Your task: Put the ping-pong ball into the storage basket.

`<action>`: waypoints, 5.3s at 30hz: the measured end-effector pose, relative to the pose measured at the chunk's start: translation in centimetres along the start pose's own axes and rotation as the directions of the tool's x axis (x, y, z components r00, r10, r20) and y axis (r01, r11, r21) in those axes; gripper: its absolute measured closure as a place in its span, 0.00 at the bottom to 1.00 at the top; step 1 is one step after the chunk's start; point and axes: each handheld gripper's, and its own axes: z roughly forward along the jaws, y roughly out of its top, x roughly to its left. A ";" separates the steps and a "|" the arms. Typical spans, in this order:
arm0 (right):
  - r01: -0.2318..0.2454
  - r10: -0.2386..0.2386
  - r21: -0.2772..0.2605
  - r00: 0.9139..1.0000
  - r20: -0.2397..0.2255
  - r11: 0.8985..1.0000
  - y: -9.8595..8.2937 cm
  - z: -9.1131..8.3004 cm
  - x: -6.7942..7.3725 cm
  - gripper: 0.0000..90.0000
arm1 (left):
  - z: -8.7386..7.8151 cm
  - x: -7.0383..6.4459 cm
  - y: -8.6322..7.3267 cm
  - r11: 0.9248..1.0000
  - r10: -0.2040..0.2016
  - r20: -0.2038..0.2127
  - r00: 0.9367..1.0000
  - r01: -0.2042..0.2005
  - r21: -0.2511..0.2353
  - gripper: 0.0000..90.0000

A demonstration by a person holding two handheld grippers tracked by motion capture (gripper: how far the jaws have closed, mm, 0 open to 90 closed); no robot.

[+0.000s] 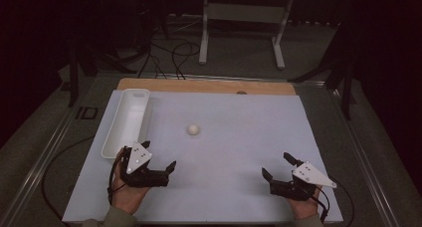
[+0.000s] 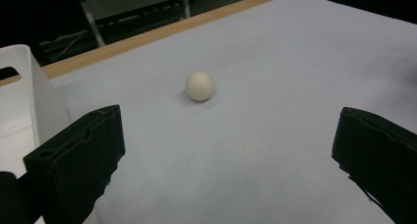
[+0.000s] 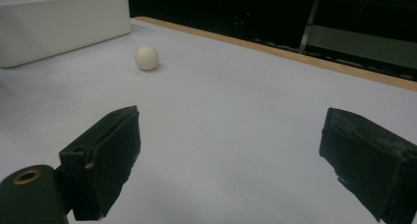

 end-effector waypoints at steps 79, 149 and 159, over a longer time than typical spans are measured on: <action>-0.009 0.009 -0.015 1.000 0.012 1.000 0.0 0.0 0.0 0.09 | 7.0 -0.7 5.9 0.997 0.029 0.018 0.999 -0.030 0.065 0.00; -0.018 0.018 -0.024 1.000 0.005 1.000 0.0 0.1 -0.1 0.09 | 15.0 3.3 6.4 0.967 -0.084 0.019 0.996 0.077 0.242 0.00; -0.026 0.026 -0.021 1.000 0.002 0.999 -0.1 0.2 -0.1 0.09 | 16.1 3.8 6.4 0.956 -0.102 0.018 0.995 0.093 0.278 0.00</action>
